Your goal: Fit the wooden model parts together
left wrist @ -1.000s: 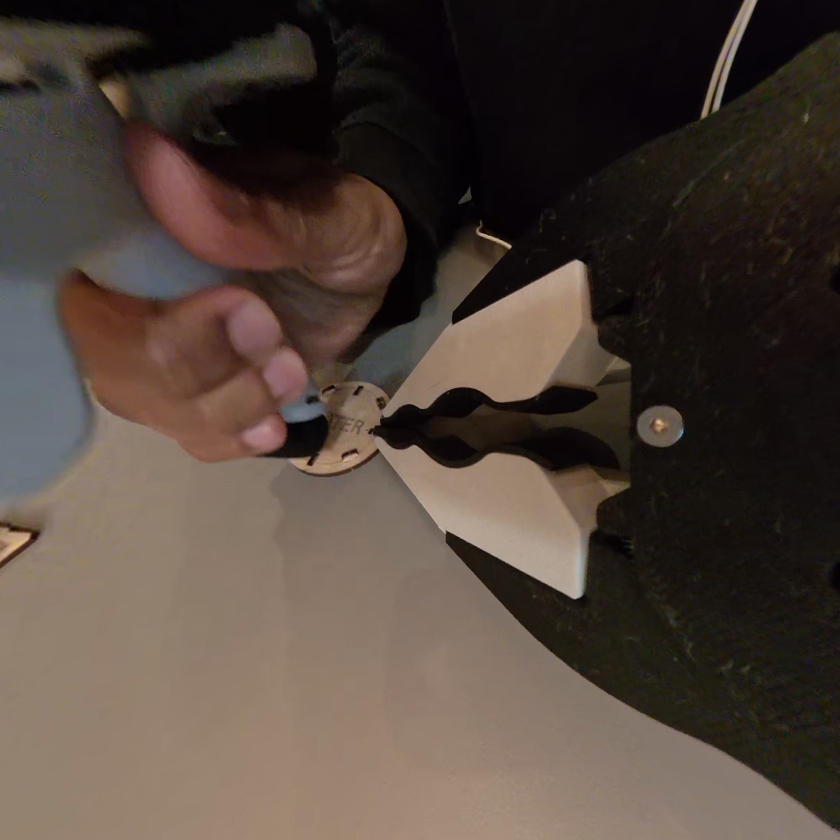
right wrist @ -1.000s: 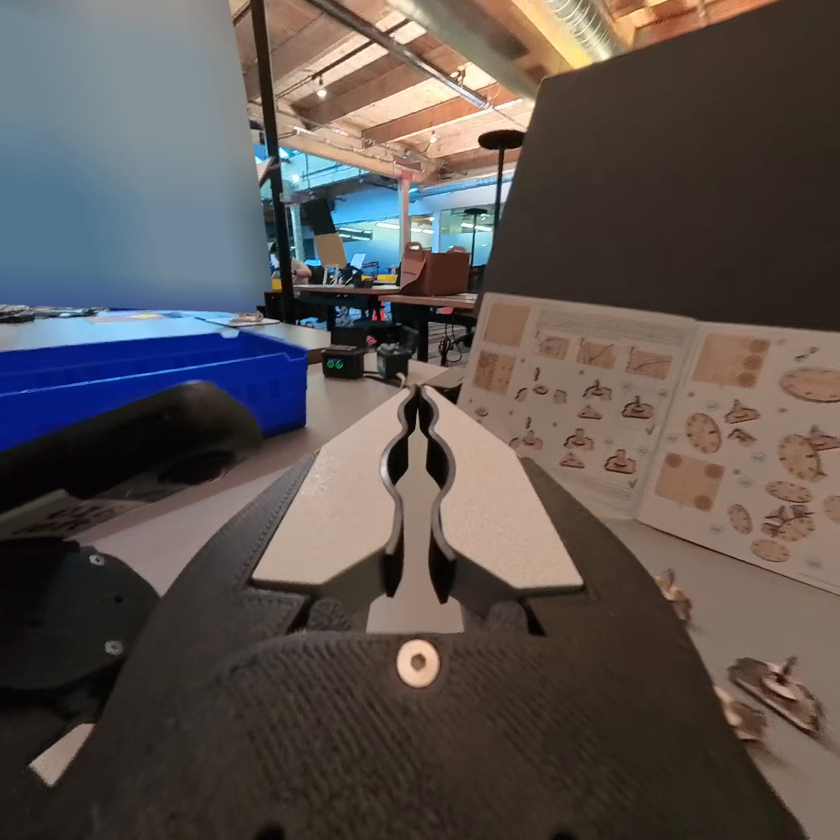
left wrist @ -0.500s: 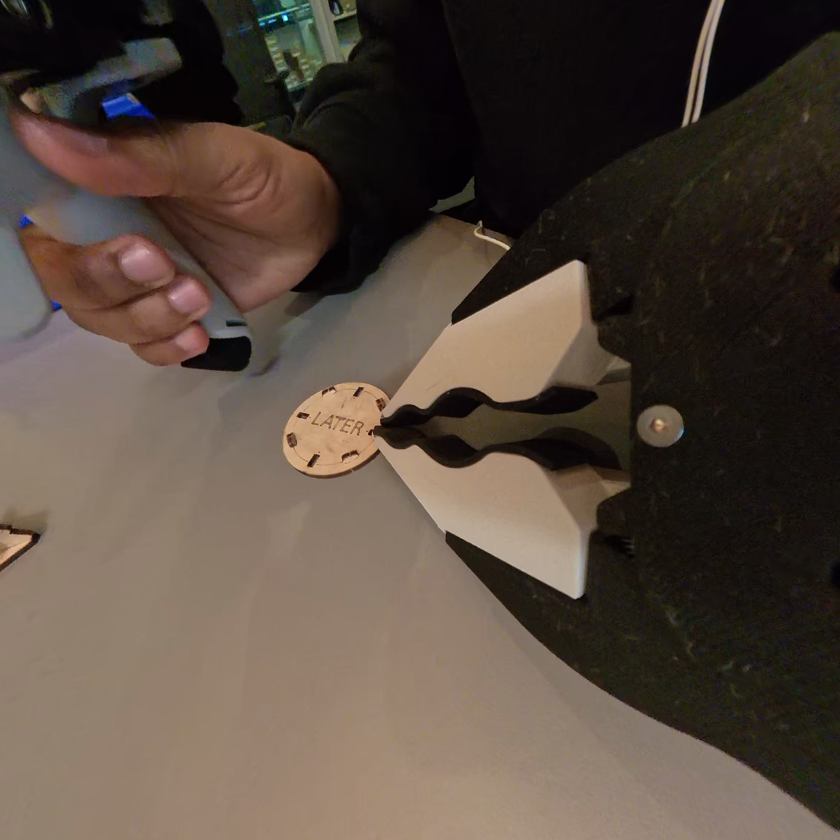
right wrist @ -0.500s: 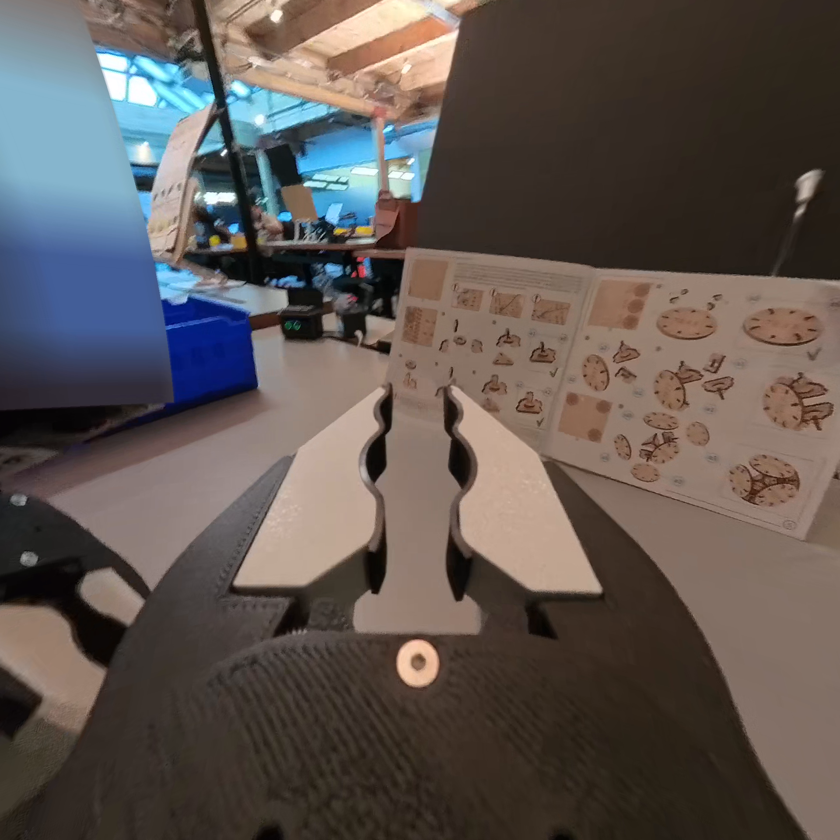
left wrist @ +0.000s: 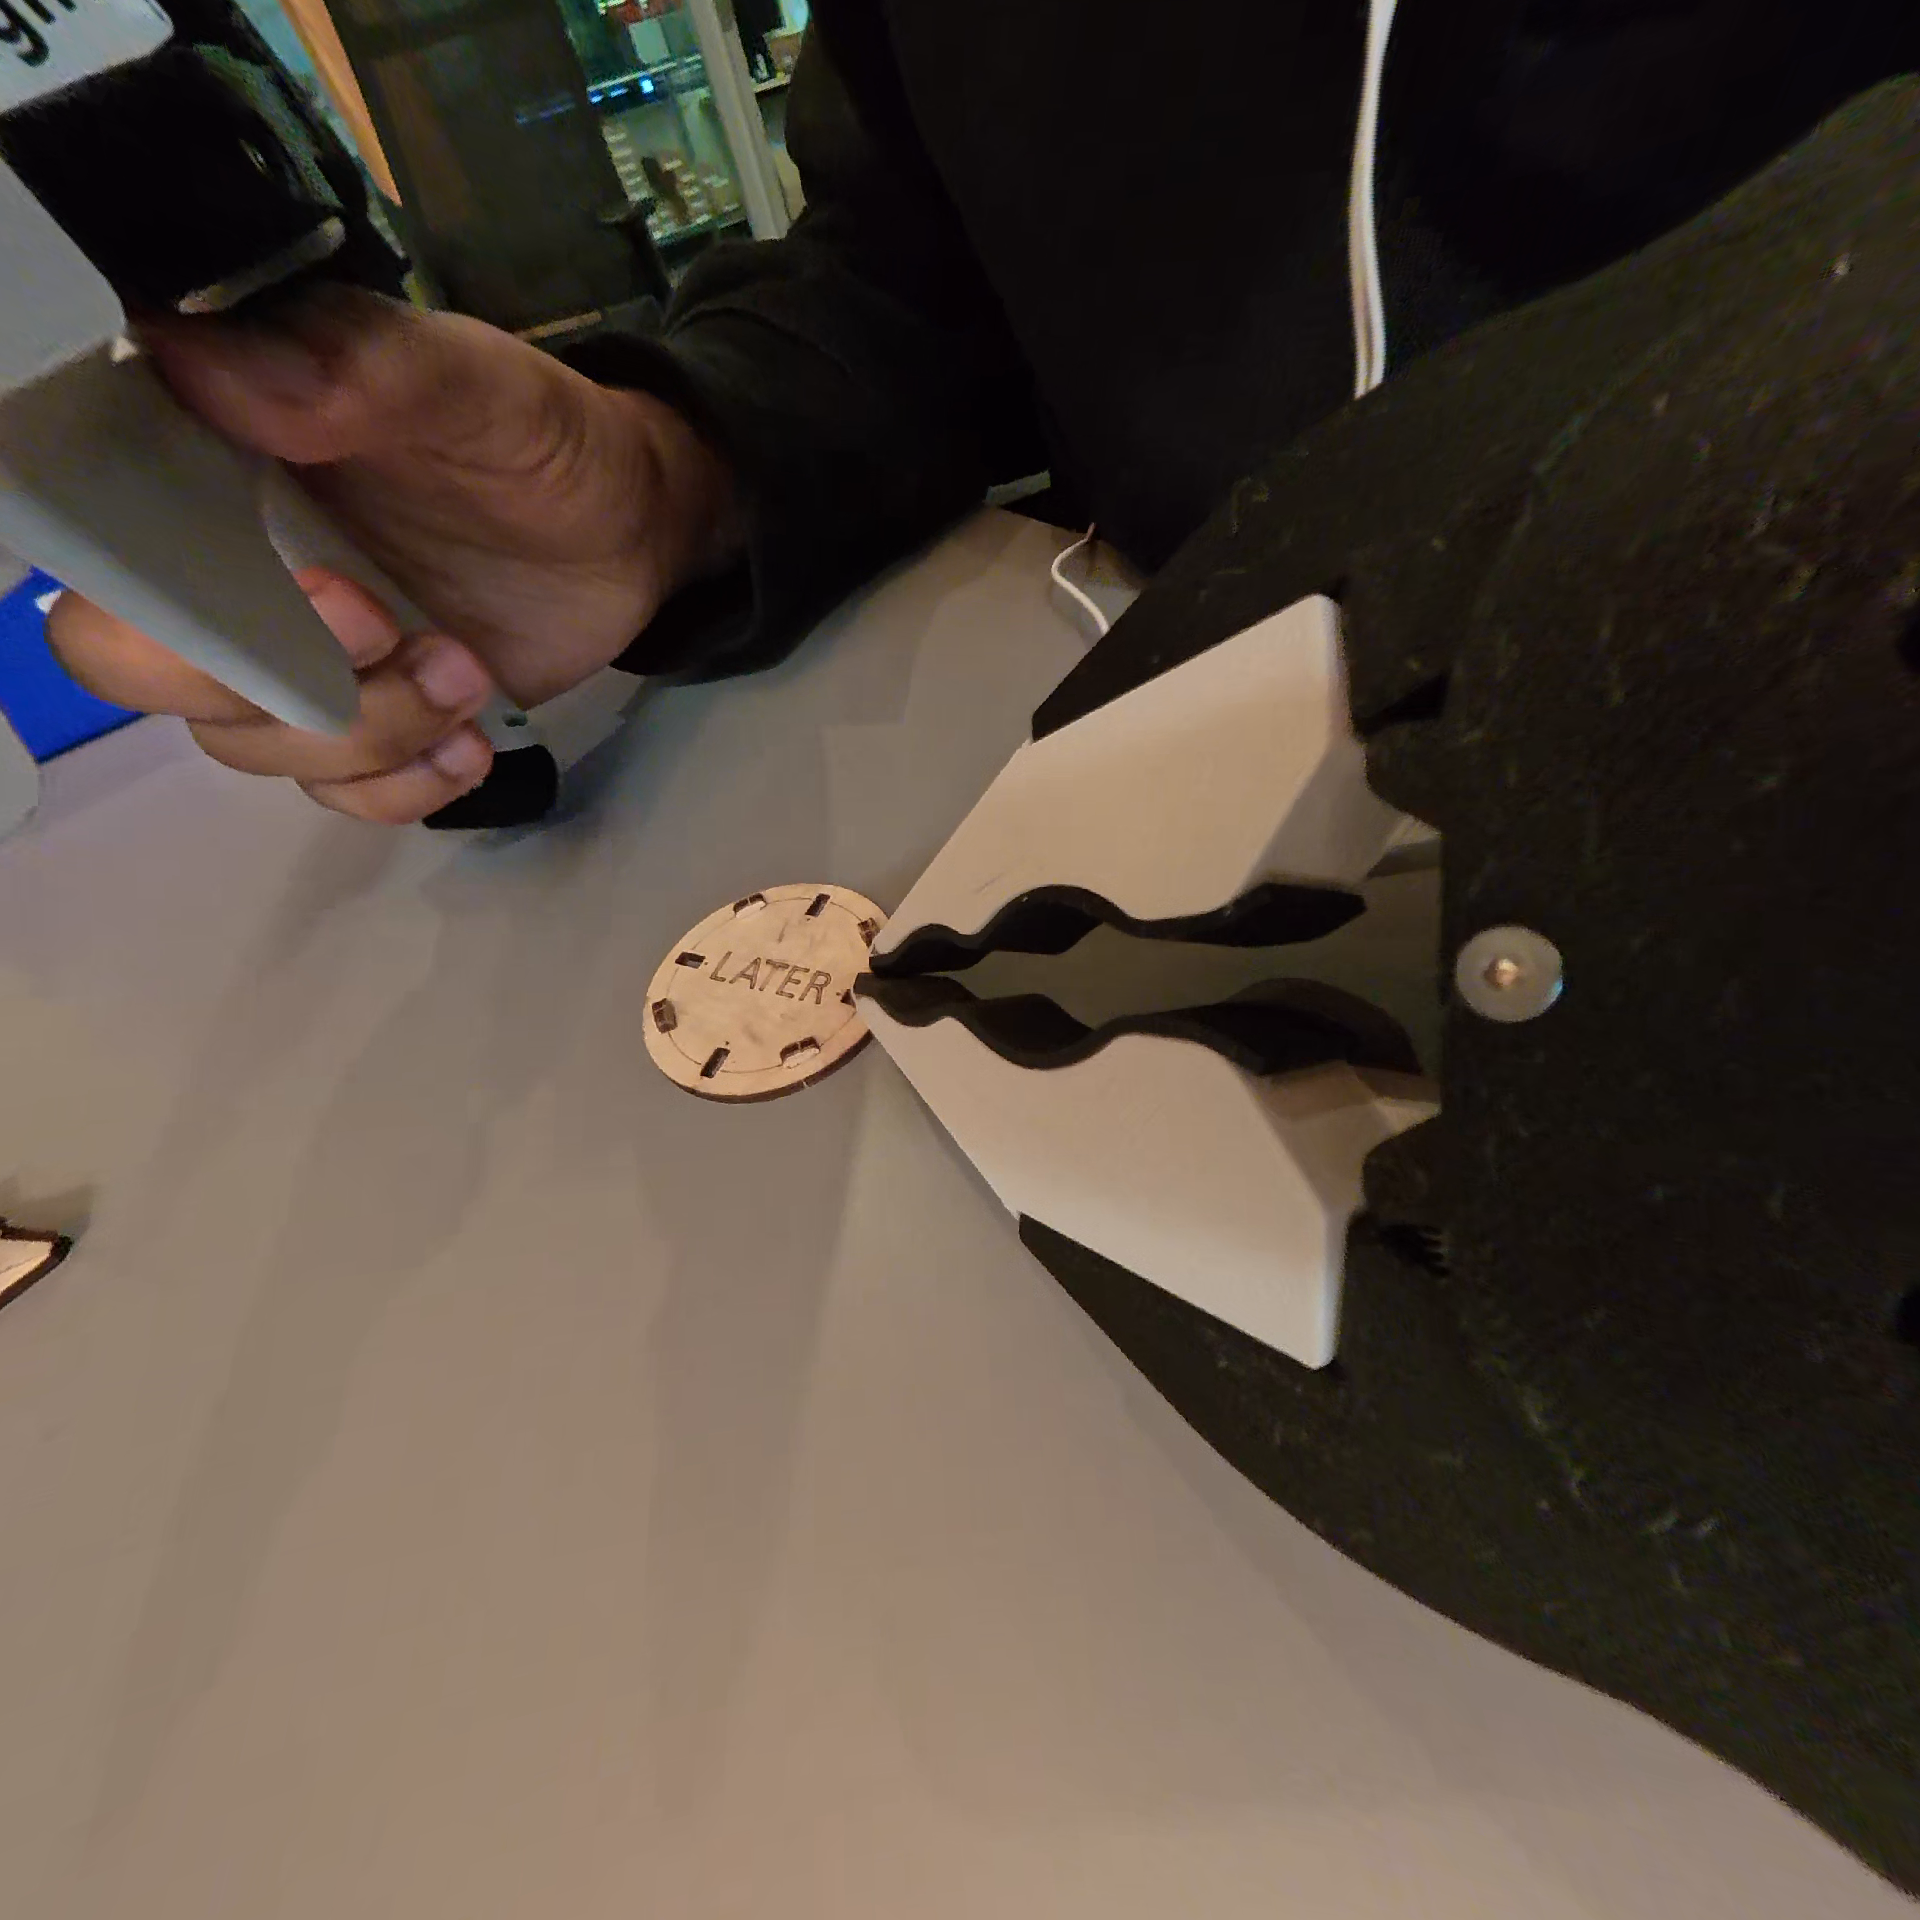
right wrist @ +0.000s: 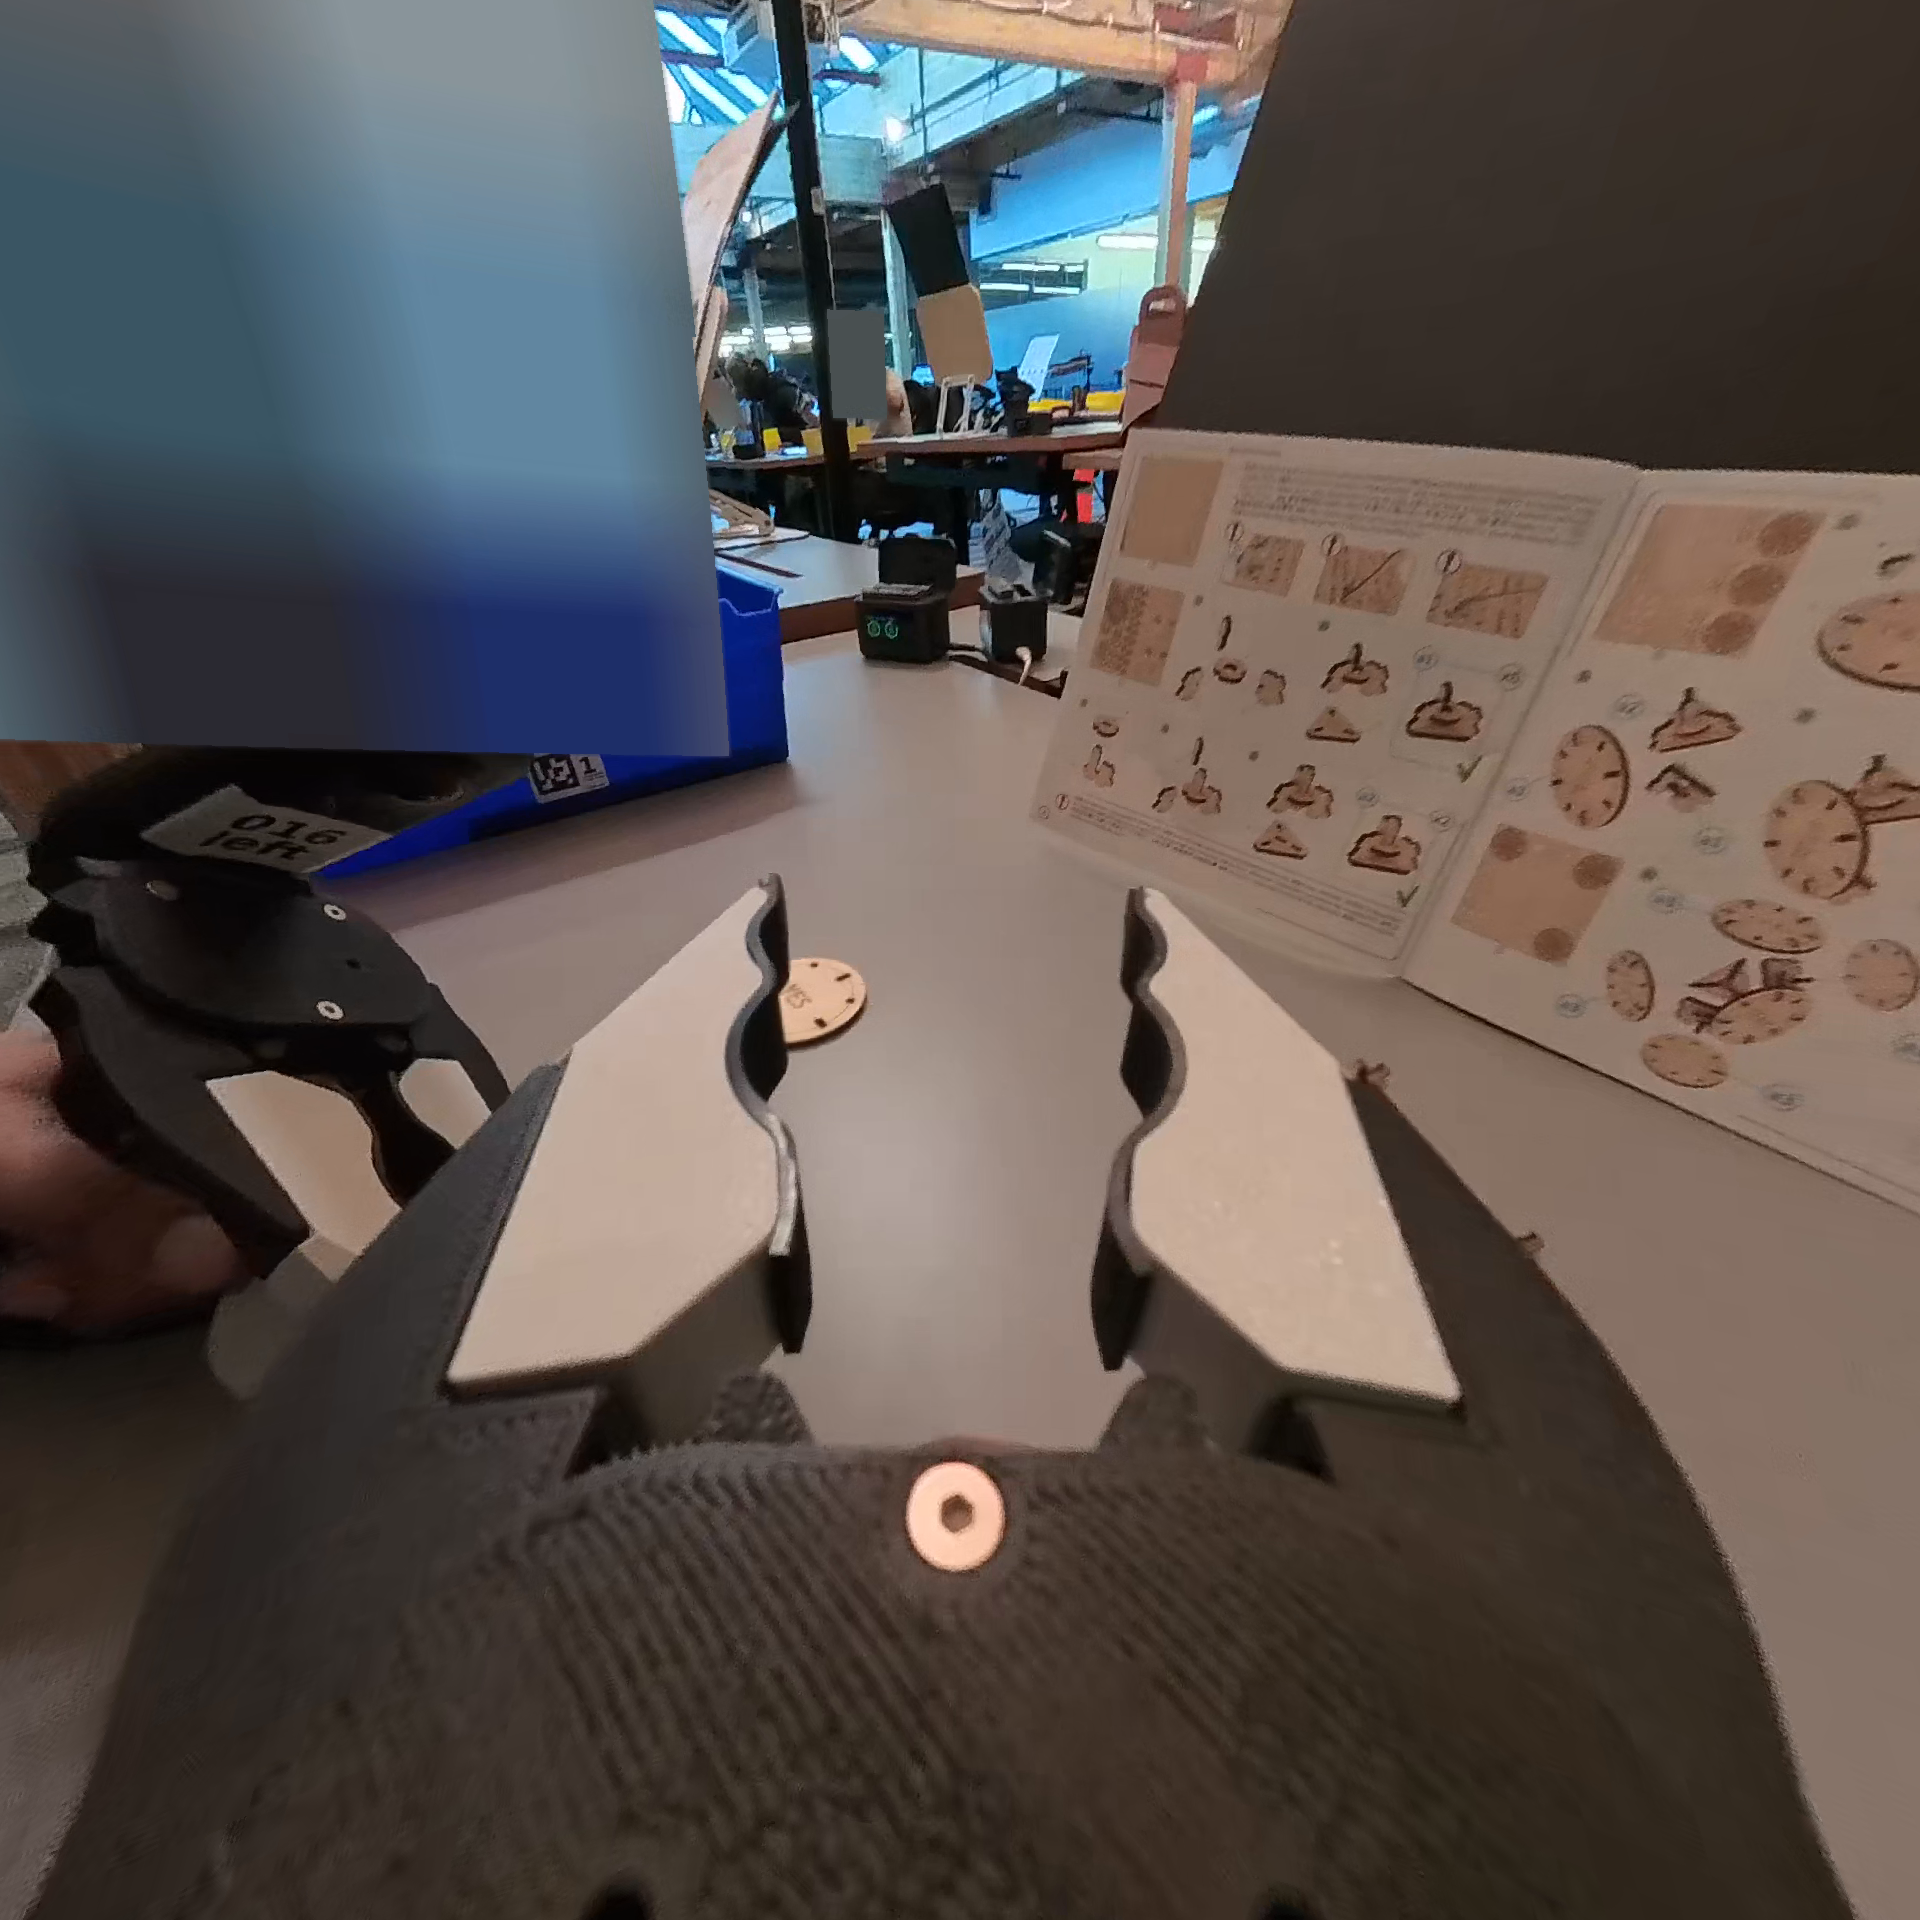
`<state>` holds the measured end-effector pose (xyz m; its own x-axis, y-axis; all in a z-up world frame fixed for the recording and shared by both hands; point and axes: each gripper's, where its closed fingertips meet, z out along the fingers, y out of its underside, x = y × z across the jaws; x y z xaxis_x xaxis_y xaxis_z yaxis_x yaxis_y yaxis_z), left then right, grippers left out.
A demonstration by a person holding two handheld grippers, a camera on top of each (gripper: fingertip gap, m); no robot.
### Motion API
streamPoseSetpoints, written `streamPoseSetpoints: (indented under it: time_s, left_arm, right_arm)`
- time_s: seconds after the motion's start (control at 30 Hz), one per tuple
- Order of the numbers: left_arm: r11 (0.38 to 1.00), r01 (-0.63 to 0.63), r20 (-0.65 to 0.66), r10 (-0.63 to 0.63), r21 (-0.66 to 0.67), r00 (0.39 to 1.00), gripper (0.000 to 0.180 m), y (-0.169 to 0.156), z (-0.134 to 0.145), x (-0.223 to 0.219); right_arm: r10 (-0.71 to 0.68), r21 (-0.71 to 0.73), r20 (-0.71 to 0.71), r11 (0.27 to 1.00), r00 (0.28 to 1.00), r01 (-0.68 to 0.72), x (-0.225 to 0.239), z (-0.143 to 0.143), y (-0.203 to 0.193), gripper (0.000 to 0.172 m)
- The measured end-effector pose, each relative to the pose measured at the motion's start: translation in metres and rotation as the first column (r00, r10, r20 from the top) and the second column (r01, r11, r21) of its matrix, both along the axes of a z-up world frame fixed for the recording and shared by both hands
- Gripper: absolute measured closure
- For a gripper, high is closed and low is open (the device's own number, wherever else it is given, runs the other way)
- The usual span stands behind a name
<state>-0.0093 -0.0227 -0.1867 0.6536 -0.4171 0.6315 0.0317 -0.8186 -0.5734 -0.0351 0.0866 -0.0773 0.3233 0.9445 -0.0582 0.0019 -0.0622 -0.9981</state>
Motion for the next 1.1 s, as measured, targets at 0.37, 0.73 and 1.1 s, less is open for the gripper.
streamPoseSetpoints:
  time_s: [0.37,0.73,1.1]
  left_arm:
    - [1.0,0.006,0.004,-0.006,0.006,1.0,0.18,-0.001,0.001,0.001]
    - [0.984,-0.024,-0.073,0.038,0.177,0.997,0.18,0.002,0.016,-0.002]
    - [0.942,-0.058,-0.17,0.12,0.33,0.978,0.18,0.011,0.027,-0.006]
  right_arm:
    - [-0.022,0.119,0.059,0.993,0.998,0.015,0.0,-0.005,-0.001,0.126]
    - [-0.025,0.258,0.14,0.966,0.99,-0.012,-0.005,-0.006,-0.017,0.146]
    - [-0.005,0.454,-0.002,0.891,1.0,0.005,0.028,0.032,-0.037,0.172]
